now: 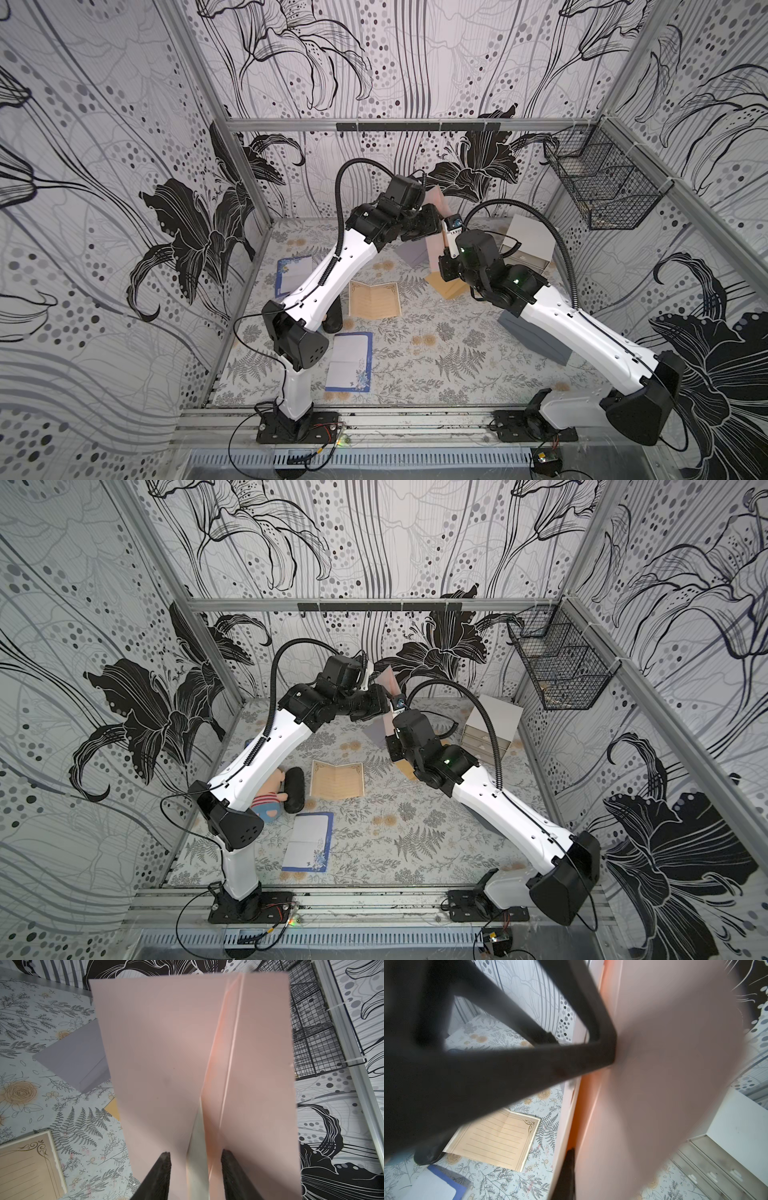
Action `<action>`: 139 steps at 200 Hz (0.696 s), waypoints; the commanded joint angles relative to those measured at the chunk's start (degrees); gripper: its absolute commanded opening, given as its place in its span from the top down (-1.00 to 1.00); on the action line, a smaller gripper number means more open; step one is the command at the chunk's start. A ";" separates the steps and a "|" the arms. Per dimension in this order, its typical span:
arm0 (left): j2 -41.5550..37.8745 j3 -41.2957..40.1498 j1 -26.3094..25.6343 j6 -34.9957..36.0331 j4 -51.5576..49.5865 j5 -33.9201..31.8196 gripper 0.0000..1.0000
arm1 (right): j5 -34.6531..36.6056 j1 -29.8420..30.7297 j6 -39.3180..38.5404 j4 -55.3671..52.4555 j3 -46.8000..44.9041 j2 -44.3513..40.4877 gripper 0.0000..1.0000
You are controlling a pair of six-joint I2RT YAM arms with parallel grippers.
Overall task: Take the letter paper out of the envelope
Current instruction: Take out the letter paper from the envelope.
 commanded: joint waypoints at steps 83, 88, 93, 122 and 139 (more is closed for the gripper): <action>-0.63 -1.16 -0.46 1.80 0.04 0.55 0.64 | 1.72 0.58 0.46 -0.29 0.51 -2.06 1.00; -0.80 -1.37 -0.46 1.78 0.22 0.47 0.68 | 1.81 0.59 0.53 -0.41 0.42 -2.11 1.00; -1.00 -1.48 -0.46 1.85 0.32 0.46 0.70 | 1.93 0.63 0.52 -0.34 0.37 -2.19 1.00; -1.46 -2.08 -0.46 1.89 0.42 0.30 0.92 | 2.30 0.57 0.51 -0.47 0.08 -2.46 1.00; -1.82 -2.10 -0.46 1.58 0.60 0.37 1.00 | 2.12 0.57 0.41 -0.90 -0.03 -2.13 1.00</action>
